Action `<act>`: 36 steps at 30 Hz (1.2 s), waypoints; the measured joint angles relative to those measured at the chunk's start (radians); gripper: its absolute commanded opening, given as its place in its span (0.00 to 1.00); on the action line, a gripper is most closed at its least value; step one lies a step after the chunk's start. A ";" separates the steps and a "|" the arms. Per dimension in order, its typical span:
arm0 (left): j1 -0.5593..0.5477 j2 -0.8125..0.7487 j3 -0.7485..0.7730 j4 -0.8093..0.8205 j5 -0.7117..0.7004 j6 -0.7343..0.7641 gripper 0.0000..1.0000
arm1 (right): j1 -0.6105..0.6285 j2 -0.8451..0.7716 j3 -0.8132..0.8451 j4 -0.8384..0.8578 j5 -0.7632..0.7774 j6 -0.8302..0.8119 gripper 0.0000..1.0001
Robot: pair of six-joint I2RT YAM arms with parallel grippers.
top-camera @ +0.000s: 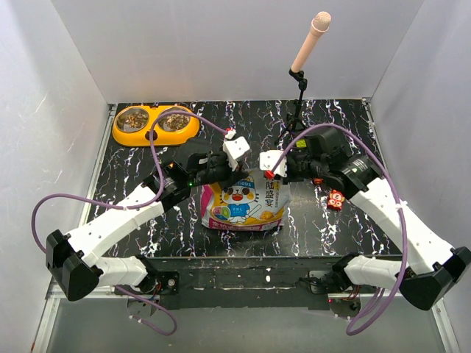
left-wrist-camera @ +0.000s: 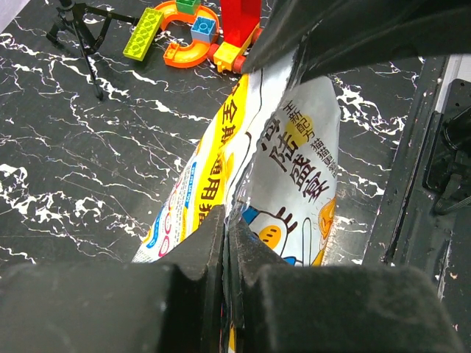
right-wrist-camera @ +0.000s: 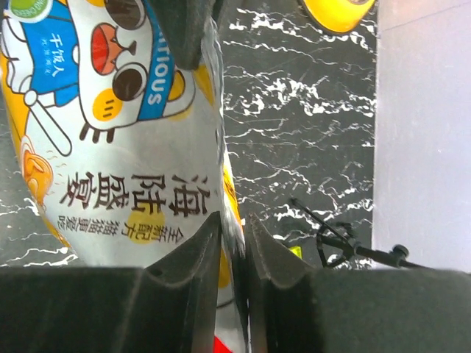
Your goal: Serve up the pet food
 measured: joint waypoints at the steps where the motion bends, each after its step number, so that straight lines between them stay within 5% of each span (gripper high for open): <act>1: 0.000 0.000 0.000 0.000 0.002 0.000 0.00 | -0.007 -0.016 -0.011 0.011 0.001 0.000 0.31; 3: 0.000 -0.001 0.000 -0.003 0.005 0.000 0.00 | -0.021 -0.045 -0.024 0.019 0.009 0.001 0.02; 7: 0.000 -0.002 0.003 -0.009 0.015 0.001 0.35 | -0.032 -0.059 -0.020 0.002 0.005 0.000 0.01; 9: 0.000 -0.001 0.011 -0.005 0.028 -0.015 0.42 | -0.038 -0.040 0.000 -0.009 -0.007 0.006 0.01; 13: -0.002 0.018 0.019 0.047 0.042 -0.033 0.38 | -0.045 -0.034 0.002 -0.005 -0.023 0.024 0.01; 15: -0.002 0.041 0.021 0.071 0.047 -0.032 0.19 | -0.045 -0.034 0.003 -0.006 -0.026 0.026 0.01; 17: -0.002 0.078 0.024 0.080 0.052 -0.021 0.00 | -0.045 -0.035 0.003 -0.006 -0.028 0.027 0.16; 20: -0.002 0.121 0.039 0.068 0.060 0.002 0.00 | -0.045 -0.036 -0.006 0.003 -0.036 0.036 0.31; 27: -0.002 0.116 0.052 0.050 0.064 0.011 0.00 | 0.022 -0.047 -0.034 0.083 -0.044 0.055 0.37; 28: -0.002 0.116 0.053 0.048 0.066 0.010 0.00 | 0.035 -0.043 -0.034 0.093 -0.044 0.056 0.32; 30: -0.001 0.116 0.053 0.048 0.067 0.003 0.00 | 0.058 -0.032 -0.034 0.115 -0.043 0.059 0.02; 32: -0.002 0.114 0.053 0.045 0.066 -0.005 0.29 | 0.070 -0.018 -0.034 0.135 -0.035 0.054 0.01; 33: -0.002 0.113 0.053 0.042 0.061 -0.007 0.36 | 0.076 -0.010 -0.034 0.145 -0.027 0.061 0.01; 36: -0.002 0.089 0.051 0.040 0.042 -0.017 0.40 | 0.076 -0.006 -0.042 0.166 -0.004 0.066 0.01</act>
